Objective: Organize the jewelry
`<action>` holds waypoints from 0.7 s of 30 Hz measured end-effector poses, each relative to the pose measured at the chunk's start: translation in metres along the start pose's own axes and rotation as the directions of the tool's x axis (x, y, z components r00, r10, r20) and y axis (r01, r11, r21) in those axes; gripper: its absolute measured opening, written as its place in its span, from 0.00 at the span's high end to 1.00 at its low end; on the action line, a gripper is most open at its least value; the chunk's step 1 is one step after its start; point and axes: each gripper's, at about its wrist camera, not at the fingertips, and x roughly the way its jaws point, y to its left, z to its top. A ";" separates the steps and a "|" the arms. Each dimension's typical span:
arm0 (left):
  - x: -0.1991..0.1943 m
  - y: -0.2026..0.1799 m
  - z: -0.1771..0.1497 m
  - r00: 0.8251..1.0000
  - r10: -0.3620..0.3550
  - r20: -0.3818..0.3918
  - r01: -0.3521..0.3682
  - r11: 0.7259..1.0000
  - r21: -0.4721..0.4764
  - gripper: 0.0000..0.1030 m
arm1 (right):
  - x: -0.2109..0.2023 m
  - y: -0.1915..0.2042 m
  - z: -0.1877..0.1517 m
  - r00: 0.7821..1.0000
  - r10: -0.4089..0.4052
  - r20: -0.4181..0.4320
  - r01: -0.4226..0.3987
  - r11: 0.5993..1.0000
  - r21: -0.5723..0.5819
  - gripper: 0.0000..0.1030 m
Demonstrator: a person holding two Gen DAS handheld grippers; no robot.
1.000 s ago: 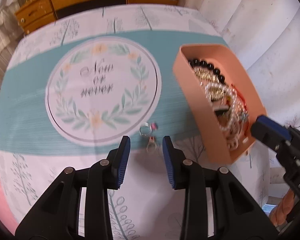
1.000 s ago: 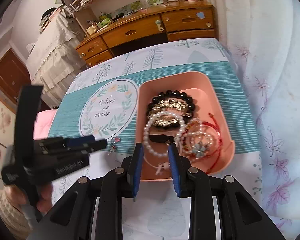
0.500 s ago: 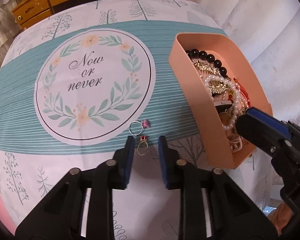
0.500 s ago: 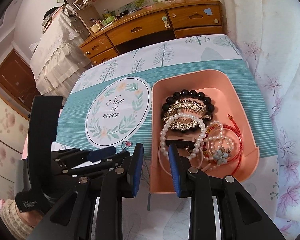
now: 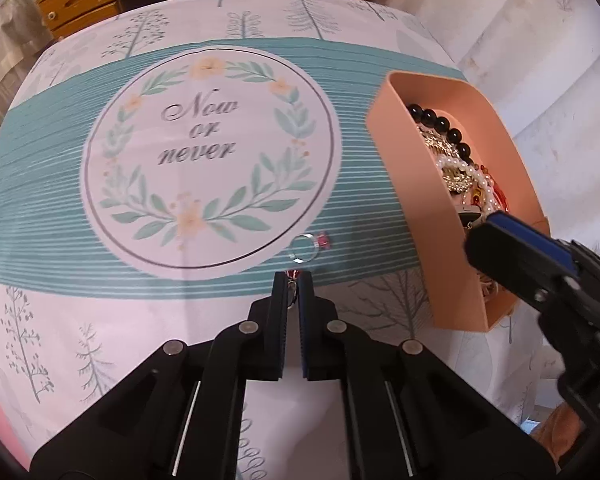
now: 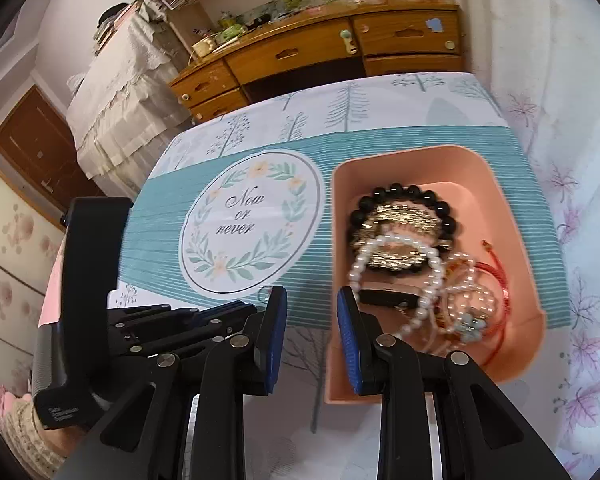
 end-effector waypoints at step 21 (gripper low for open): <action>-0.031 0.067 -0.018 0.996 -0.041 0.075 0.048 0.994 -0.096 0.97 | 0.080 0.052 0.010 0.988 -0.007 -0.154 -0.002 0.999 -0.054 0.75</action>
